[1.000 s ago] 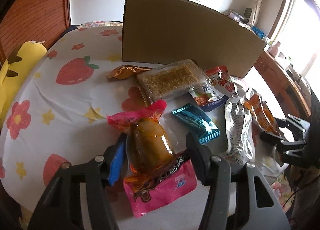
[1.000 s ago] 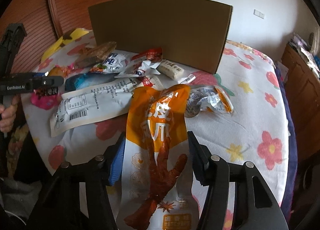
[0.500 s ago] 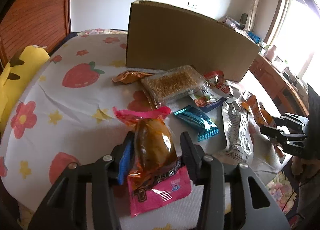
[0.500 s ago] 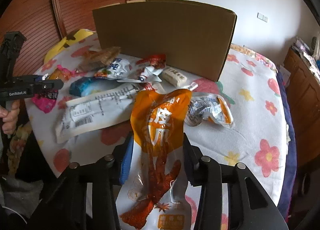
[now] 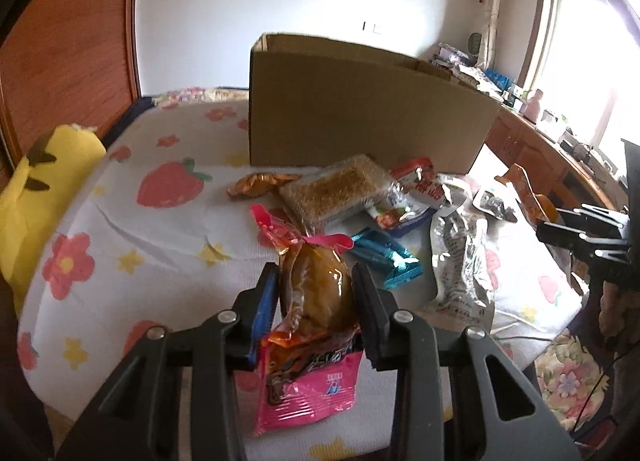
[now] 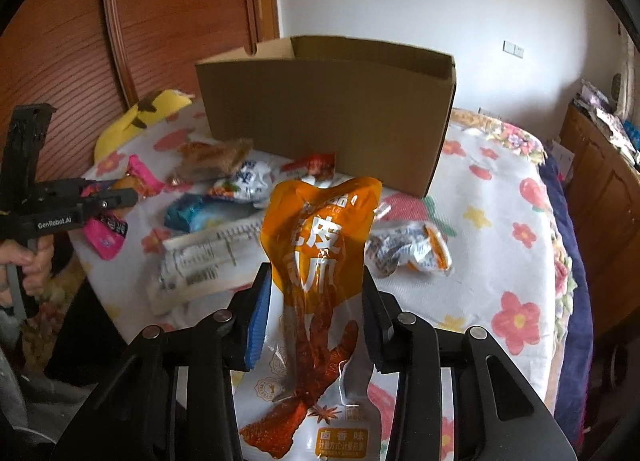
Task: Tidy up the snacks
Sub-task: 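Carry both packets over the cardboard box and release the orange pouch from the right tool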
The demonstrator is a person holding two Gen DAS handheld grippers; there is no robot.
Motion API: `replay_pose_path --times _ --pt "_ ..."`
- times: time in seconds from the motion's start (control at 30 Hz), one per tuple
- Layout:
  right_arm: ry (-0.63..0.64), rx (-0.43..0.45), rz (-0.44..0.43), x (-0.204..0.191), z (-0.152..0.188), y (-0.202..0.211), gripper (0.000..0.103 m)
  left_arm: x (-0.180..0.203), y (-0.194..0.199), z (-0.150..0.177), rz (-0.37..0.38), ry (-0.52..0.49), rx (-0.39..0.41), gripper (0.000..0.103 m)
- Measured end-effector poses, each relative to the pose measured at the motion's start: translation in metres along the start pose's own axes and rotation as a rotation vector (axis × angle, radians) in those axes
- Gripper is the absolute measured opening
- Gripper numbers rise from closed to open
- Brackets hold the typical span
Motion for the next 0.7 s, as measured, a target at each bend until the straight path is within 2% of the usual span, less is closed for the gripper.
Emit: replay_pose_path --times 0.3,0.7 --pt "-0.005 0.074 -0.003 -0.001 -0.028 0.022 0.040 0.018 0.025 -0.035 0.034 -0.034 0.089 0.035" --pt "0.015 0.178 0.019 0.016 -0.094 0.041 0.041 0.032 0.041 -0.121 0.041 -0.108 0.212 0.035"
Point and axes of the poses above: each gripper's, at about its wrist camera, not at the fingertips, and y roughly against the way its jaws point, x to its right, z to its underside, the point moved 7 cm from there along -y, roughly the way its jaws point, and after that the axes turned 4 degrees about y, right-handed, at the moved point
